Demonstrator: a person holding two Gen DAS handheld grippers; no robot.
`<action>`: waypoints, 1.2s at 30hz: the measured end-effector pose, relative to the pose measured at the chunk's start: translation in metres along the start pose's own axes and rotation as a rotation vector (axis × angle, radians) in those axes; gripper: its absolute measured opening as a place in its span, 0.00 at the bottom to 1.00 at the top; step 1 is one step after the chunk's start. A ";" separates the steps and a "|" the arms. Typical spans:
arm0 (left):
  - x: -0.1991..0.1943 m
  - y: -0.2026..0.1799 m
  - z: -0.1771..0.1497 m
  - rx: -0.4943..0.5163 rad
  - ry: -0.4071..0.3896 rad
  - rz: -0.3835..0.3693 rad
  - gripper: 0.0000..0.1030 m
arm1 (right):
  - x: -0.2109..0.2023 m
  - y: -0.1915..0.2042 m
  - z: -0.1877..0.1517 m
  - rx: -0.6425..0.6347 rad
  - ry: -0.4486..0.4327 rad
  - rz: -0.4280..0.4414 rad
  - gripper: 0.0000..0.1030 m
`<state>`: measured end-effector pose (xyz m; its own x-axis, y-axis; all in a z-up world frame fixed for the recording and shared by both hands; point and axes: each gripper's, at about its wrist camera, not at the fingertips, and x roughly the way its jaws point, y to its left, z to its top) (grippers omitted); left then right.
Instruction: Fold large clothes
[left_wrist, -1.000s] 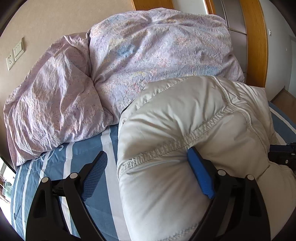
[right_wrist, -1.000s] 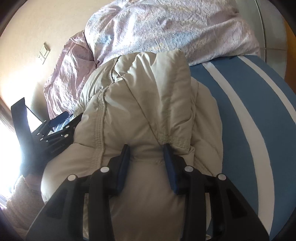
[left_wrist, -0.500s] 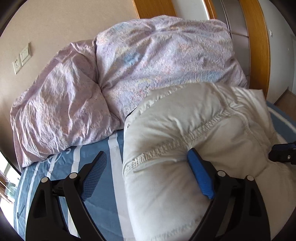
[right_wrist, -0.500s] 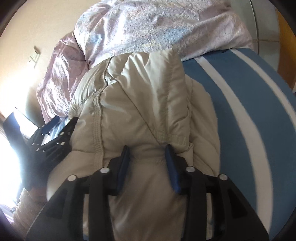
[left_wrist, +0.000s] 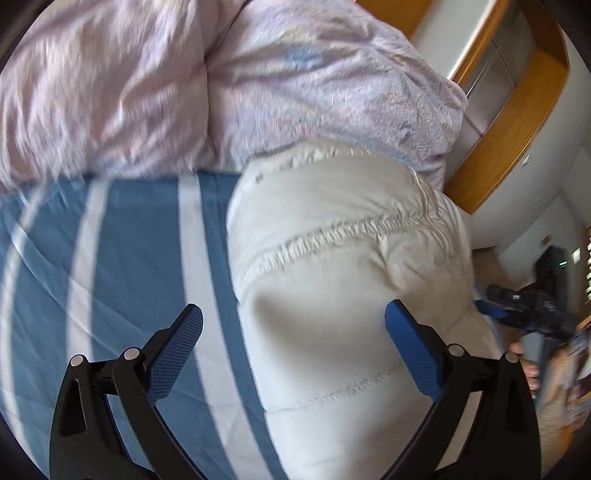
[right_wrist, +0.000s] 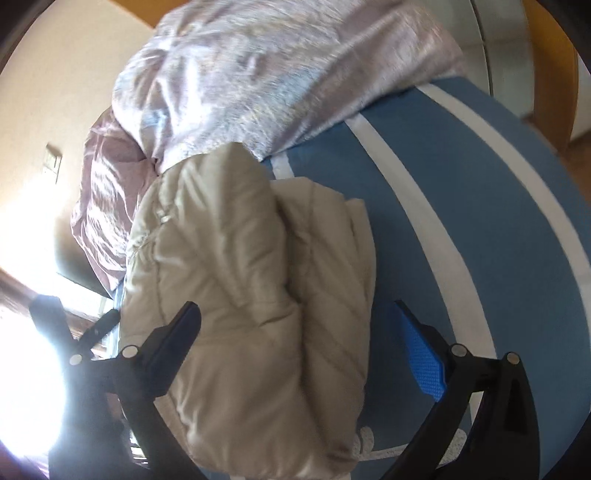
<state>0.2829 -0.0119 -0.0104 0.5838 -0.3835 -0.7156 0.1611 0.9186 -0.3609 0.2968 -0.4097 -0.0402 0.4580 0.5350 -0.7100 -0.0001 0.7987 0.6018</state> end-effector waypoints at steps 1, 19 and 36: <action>0.004 0.003 -0.001 -0.027 0.019 -0.038 0.97 | 0.005 -0.004 0.003 0.018 0.025 0.029 0.98; 0.034 0.018 -0.006 -0.147 0.121 -0.252 0.99 | 0.066 -0.016 0.013 0.033 0.272 0.190 0.98; 0.039 0.032 -0.011 -0.194 0.120 -0.343 0.99 | 0.100 0.001 0.027 -0.059 0.353 0.286 0.98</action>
<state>0.3019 0.0016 -0.0568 0.4238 -0.6832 -0.5946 0.1701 0.7048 -0.6887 0.3661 -0.3631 -0.1005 0.1015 0.7890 -0.6059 -0.1374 0.6144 0.7770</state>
